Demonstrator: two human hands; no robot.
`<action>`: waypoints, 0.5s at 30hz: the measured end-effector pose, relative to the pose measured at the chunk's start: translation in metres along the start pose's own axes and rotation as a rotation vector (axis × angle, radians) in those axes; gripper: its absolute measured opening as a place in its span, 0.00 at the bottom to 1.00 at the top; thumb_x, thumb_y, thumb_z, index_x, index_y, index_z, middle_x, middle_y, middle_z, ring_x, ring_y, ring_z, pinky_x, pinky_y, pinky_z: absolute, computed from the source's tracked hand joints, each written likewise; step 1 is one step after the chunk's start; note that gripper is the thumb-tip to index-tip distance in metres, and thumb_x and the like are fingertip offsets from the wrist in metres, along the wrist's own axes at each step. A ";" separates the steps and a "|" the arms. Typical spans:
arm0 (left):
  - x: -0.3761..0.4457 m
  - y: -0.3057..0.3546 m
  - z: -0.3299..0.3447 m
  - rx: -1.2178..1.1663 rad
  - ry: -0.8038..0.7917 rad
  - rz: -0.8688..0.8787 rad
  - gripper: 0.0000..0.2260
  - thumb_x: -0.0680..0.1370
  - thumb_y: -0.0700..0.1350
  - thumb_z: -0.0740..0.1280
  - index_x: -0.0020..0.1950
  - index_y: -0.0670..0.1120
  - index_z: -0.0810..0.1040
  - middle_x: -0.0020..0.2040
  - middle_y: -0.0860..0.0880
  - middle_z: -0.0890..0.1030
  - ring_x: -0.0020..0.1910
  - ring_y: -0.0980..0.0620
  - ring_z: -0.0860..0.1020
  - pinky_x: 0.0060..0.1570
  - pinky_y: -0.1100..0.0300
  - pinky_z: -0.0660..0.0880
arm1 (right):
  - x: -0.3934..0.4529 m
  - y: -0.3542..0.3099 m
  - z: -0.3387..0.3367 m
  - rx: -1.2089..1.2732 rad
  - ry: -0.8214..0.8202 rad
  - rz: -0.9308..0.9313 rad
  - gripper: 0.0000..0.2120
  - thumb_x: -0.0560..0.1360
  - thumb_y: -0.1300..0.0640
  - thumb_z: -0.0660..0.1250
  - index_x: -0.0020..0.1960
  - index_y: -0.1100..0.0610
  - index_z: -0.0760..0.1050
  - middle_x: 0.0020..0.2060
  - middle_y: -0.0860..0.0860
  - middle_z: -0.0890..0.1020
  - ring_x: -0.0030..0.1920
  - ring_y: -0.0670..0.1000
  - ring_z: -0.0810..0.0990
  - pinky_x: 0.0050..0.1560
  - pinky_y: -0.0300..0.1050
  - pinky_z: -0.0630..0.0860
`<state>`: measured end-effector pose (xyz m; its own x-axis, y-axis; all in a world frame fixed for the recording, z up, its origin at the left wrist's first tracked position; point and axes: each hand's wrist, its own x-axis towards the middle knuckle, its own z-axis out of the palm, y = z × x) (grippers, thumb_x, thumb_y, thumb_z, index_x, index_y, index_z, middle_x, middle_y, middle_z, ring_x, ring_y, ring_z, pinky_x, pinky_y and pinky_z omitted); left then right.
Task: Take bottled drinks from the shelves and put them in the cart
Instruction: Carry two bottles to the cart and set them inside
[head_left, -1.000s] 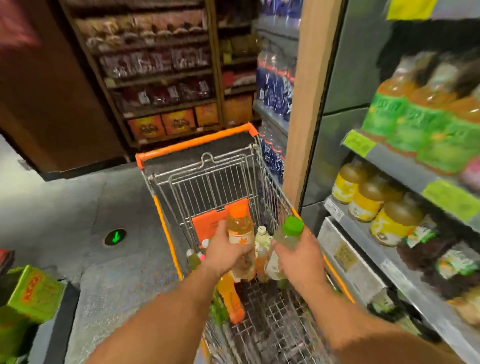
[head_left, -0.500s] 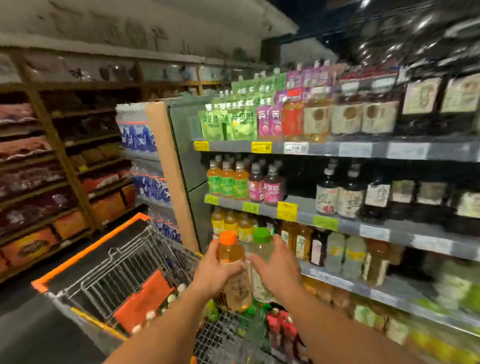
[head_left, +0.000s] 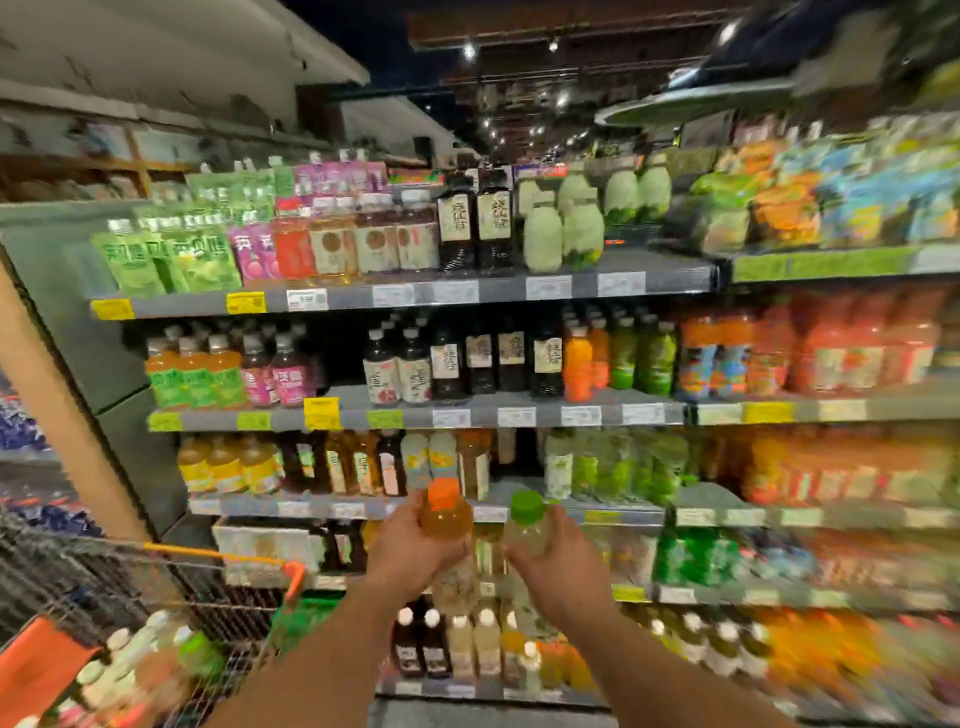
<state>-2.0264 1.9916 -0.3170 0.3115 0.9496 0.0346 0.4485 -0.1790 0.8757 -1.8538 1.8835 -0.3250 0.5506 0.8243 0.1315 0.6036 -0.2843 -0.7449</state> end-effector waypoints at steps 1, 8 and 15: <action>-0.004 0.009 0.020 0.005 -0.033 0.008 0.26 0.56 0.52 0.80 0.51 0.61 0.77 0.42 0.62 0.84 0.42 0.62 0.81 0.45 0.61 0.78 | 0.000 0.014 -0.015 0.004 0.024 0.015 0.31 0.67 0.35 0.71 0.65 0.48 0.70 0.53 0.48 0.82 0.54 0.53 0.81 0.43 0.43 0.70; -0.015 0.044 0.091 0.065 -0.131 0.026 0.30 0.60 0.47 0.80 0.53 0.69 0.73 0.47 0.59 0.83 0.48 0.57 0.81 0.51 0.55 0.80 | 0.010 0.061 -0.064 0.015 0.114 0.016 0.38 0.67 0.34 0.72 0.72 0.47 0.67 0.61 0.46 0.80 0.58 0.52 0.79 0.52 0.45 0.75; 0.021 0.035 0.083 0.068 -0.144 0.010 0.28 0.60 0.52 0.81 0.54 0.70 0.73 0.48 0.61 0.82 0.48 0.59 0.81 0.53 0.54 0.80 | 0.044 0.059 -0.037 -0.003 0.023 0.022 0.23 0.69 0.39 0.70 0.61 0.44 0.72 0.54 0.45 0.78 0.47 0.48 0.78 0.43 0.43 0.71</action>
<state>-1.9347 1.9839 -0.3259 0.4312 0.9018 -0.0302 0.4987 -0.2103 0.8409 -1.7723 1.8852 -0.3391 0.5770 0.8064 0.1299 0.5928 -0.3040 -0.7458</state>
